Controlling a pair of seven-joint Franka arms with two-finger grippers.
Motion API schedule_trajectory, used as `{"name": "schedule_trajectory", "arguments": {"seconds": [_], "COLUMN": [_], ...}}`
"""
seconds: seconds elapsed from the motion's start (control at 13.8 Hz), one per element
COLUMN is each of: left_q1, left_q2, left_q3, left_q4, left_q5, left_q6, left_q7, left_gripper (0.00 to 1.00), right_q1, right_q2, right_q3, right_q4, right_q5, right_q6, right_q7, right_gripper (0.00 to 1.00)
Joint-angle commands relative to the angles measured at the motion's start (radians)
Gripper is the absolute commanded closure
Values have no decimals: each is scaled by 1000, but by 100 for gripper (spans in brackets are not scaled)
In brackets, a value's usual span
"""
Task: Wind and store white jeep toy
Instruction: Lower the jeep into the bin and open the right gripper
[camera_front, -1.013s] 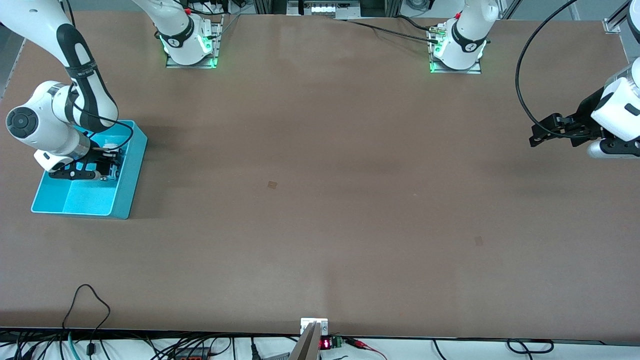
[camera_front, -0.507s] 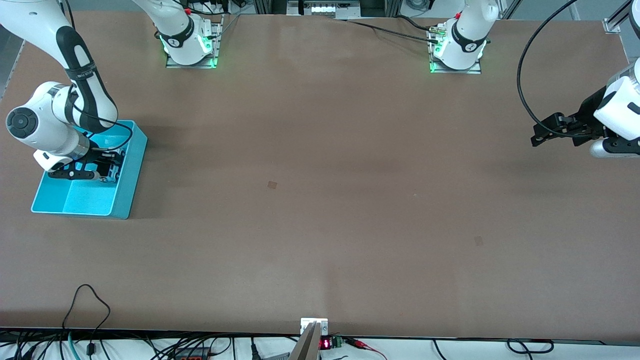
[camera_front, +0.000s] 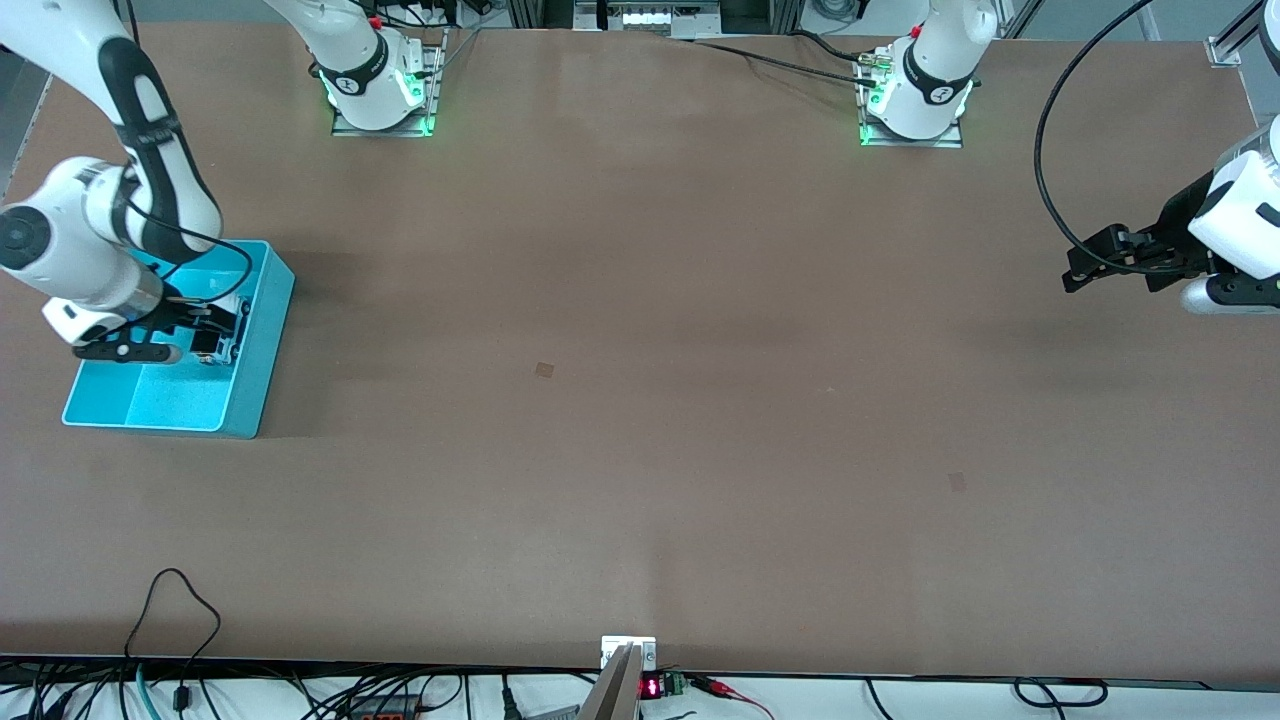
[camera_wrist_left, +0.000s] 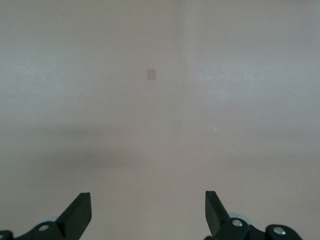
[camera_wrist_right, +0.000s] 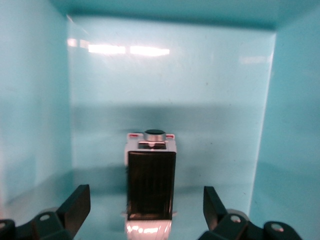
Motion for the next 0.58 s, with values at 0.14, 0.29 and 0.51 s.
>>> {"name": "schedule_trajectory", "arguments": {"seconds": [0.14,0.29,0.51], "left_q1": [3,3,3], "left_q2": [-25,-25,-25], "left_q3": [-3,-3,-3], "left_q4": [-15,-15,-15], "left_q5": [13,13,13], "left_q6": [-16,-14,-16], "left_q7": [19,19,19], "left_gripper": [0,0,0], "right_q1": [-5,1,12], "right_q2": [-129,-166,-165], "right_q3": [41,48,108], "right_q4": [324,396,540], "right_q5": [68,100,97], "right_q6": [-500,-576,-734], "right_q7": [-14,-14,-6], "right_gripper": [0,0,0]}}
